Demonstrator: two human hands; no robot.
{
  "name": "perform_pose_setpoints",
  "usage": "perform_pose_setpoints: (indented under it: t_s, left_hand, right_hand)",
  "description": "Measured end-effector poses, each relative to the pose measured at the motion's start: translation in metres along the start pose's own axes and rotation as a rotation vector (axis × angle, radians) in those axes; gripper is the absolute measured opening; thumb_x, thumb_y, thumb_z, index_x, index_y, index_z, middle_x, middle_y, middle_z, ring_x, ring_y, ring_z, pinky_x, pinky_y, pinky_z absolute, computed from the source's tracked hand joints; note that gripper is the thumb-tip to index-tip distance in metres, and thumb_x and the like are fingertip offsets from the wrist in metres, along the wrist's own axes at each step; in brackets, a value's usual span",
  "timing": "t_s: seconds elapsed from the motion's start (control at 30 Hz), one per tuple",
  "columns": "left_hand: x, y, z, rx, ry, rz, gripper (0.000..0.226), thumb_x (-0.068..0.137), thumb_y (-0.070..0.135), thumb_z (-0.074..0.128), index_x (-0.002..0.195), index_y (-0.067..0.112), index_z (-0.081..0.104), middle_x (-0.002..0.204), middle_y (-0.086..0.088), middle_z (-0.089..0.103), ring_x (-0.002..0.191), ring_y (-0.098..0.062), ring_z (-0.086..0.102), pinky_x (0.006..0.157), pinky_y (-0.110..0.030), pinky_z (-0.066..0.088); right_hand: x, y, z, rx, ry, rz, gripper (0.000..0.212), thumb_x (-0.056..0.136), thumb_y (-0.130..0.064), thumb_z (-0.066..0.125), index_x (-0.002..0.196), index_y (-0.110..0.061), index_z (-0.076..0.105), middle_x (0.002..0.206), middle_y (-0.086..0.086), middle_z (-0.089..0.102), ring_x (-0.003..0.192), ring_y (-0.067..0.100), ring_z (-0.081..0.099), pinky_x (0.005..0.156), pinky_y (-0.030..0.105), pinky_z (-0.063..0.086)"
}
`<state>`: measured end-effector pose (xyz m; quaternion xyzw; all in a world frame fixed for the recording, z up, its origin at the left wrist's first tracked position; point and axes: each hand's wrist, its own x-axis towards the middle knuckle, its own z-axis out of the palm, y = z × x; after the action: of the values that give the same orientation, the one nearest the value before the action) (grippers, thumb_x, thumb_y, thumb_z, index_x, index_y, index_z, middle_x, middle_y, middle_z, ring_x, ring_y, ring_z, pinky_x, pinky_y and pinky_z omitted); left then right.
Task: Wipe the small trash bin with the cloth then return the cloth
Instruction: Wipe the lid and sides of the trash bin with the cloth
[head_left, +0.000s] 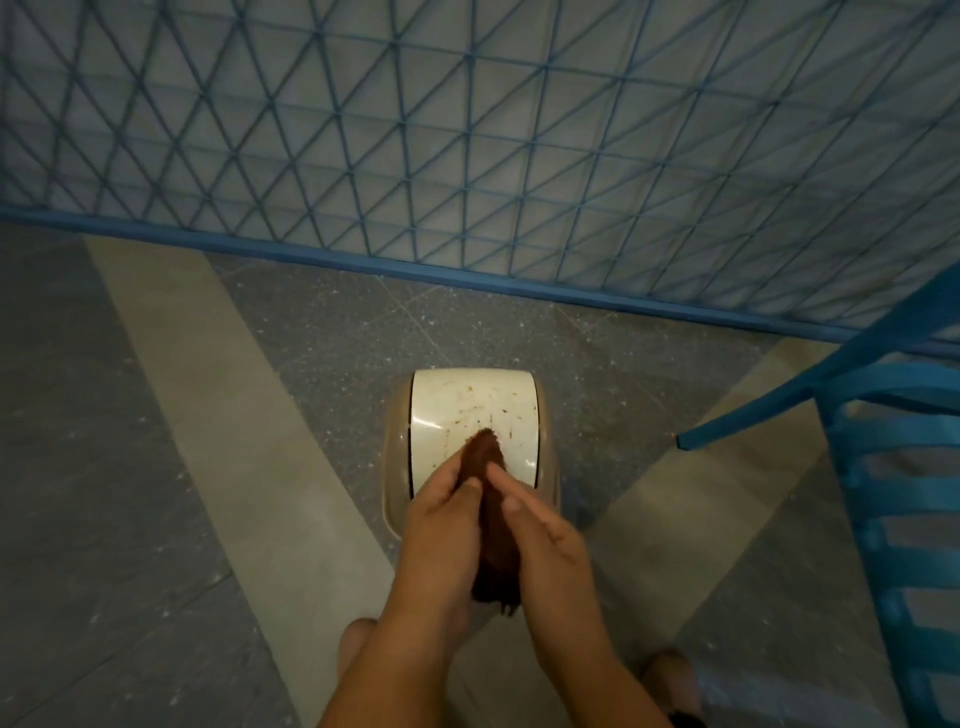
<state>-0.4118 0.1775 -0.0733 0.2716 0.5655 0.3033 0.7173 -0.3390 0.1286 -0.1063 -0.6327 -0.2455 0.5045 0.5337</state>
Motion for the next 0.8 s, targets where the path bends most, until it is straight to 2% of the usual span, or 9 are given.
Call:
perform_pose_setpoints:
  t_s: [0.07,0.13,0.23,0.33,0.4,0.5,0.63,0.73,0.8]
  left_hand:
    - [0.006,0.002,-0.007,-0.097,0.051,-0.018,0.033,0.098,0.01,0.043,0.116,0.026,0.066,0.105,-0.003,0.072,0.094,-0.018,0.068,0.068,-0.026,0.052]
    - [0.012,0.006,-0.01,-0.146,0.071,-0.004,0.032,0.097,0.006,0.044,0.111,0.022,0.069,0.097,-0.005,0.074,0.089,-0.019,0.071,0.068,-0.028,0.055]
    - [0.029,0.016,-0.015,-0.244,0.072,0.011,0.03,0.096,0.005,0.045,0.11,0.018,0.068,0.088,-0.004,0.076,0.078,-0.016,0.072,0.061,-0.027,0.057]
    - [0.046,0.023,-0.023,-0.294,0.061,0.056,0.032,0.095,0.005,0.047,0.118,0.018,0.066,0.096,-0.006,0.075,0.085,-0.02,0.072,0.071,-0.032,0.058]
    - [0.054,0.027,-0.03,-0.3,0.067,0.113,0.035,0.094,0.003,0.049,0.12,0.02,0.065,0.102,-0.007,0.074,0.093,-0.023,0.071,0.082,-0.037,0.056]
    - [0.065,0.028,-0.04,-0.194,0.132,0.201,0.037,0.091,-0.002,0.055,0.12,0.019,0.063,0.106,-0.008,0.072,0.096,-0.023,0.069,0.086,-0.037,0.056]
    - [0.074,0.023,-0.04,-0.093,0.226,0.271,0.044,0.086,-0.002,0.063,0.124,0.02,0.058,0.102,-0.003,0.071,0.09,-0.016,0.068,0.08,-0.03,0.056]
    - [0.073,0.018,-0.036,0.202,0.303,0.399,0.046,0.088,0.004,0.061,0.13,0.024,0.054,0.118,0.008,0.062,0.102,-0.003,0.058,0.087,-0.015,0.045]
    - [0.074,0.014,-0.038,0.506,0.378,0.514,0.048,0.089,0.01,0.059,0.133,0.025,0.052,0.131,0.008,0.053,0.12,-0.006,0.047,0.102,-0.018,0.034]
  right_hand:
    - [0.0,0.0,0.002,-0.153,0.037,-0.124,0.035,0.093,-0.009,0.055,0.103,-0.038,0.072,0.115,-0.015,0.066,0.108,0.003,0.062,0.096,0.029,0.051]
    - [0.008,-0.001,0.007,-0.229,0.107,-0.179,0.035,0.089,-0.014,0.062,0.107,-0.044,0.067,0.115,-0.022,0.059,0.111,0.002,0.058,0.096,0.032,0.052]
    - [0.022,-0.01,0.012,-0.124,0.114,-0.051,0.043,0.086,-0.025,0.065,0.122,-0.046,0.053,0.125,-0.018,0.053,0.114,0.005,0.055,0.092,0.028,0.052]
    - [0.04,-0.02,0.013,0.009,0.027,0.033,0.037,0.09,-0.019,0.06,0.125,-0.031,0.055,0.103,-0.001,0.071,0.091,0.011,0.071,0.074,0.022,0.057]
    - [0.055,-0.027,0.016,-0.036,-0.009,0.018,0.034,0.091,-0.008,0.059,0.12,-0.025,0.058,0.084,0.0,0.073,0.077,0.009,0.072,0.064,0.02,0.056]
    - [0.081,-0.039,0.021,-0.089,0.054,-0.076,0.026,0.088,-0.001,0.061,0.103,-0.022,0.063,0.08,0.001,0.07,0.069,0.006,0.068,0.057,0.016,0.052]
    - [0.121,-0.053,0.021,-0.455,0.127,-0.284,0.017,0.086,-0.008,0.065,0.085,-0.025,0.066,0.081,-0.005,0.067,0.072,0.004,0.062,0.064,0.011,0.049]
    - [0.14,-0.052,0.019,-0.922,0.167,-0.482,0.014,0.088,-0.017,0.062,0.097,-0.025,0.069,0.103,-0.002,0.065,0.098,0.011,0.058,0.084,0.02,0.042]
    - [0.143,-0.044,0.021,-1.126,0.19,-0.592,0.022,0.09,-0.023,0.058,0.11,-0.024,0.068,0.121,0.004,0.06,0.114,0.022,0.052,0.097,0.032,0.038]
